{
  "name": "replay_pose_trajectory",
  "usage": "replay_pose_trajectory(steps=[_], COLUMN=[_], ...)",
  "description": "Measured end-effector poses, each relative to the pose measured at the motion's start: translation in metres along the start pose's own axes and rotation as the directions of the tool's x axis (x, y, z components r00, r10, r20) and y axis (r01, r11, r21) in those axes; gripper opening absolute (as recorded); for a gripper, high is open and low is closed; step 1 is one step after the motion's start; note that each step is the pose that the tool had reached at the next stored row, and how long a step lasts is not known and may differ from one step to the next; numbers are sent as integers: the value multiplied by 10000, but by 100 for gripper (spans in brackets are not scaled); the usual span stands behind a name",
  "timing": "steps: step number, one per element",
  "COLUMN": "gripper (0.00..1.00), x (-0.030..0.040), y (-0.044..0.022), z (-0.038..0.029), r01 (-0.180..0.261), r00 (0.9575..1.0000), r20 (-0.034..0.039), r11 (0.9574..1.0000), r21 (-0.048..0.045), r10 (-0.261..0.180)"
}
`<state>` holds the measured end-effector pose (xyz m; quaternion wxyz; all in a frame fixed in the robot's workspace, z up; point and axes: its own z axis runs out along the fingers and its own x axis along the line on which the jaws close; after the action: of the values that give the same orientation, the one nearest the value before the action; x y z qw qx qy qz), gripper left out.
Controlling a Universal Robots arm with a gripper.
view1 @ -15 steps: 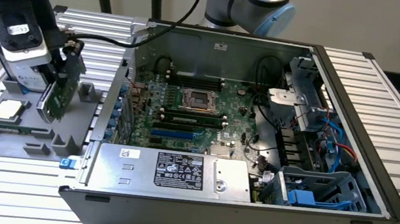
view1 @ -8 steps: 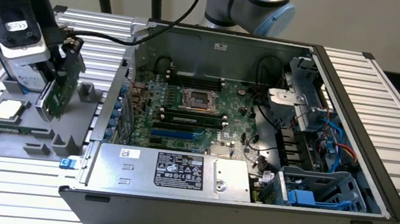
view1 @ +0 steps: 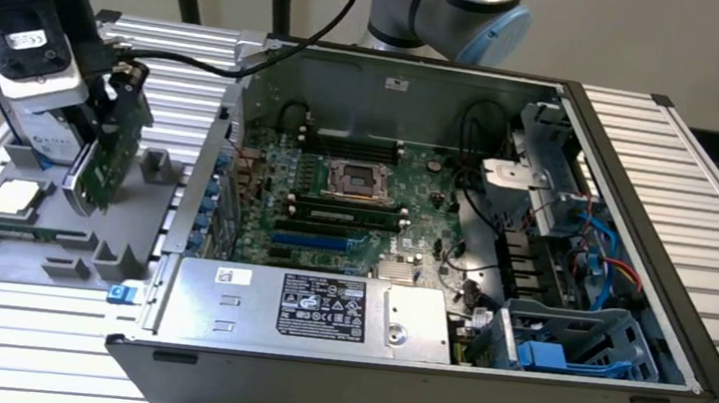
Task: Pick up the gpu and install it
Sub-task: 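Pick up the gpu and move the gpu toward the slot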
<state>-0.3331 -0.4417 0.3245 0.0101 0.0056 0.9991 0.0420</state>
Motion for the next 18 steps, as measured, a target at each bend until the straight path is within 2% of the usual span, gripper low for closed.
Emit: replay_pose_trajectory(steps=[18], gripper=[0], x=[-2], y=[8], z=[-93], r01=[0], r00=[10000], r20=[-1], r11=[10000], r21=[1], r10=[0])
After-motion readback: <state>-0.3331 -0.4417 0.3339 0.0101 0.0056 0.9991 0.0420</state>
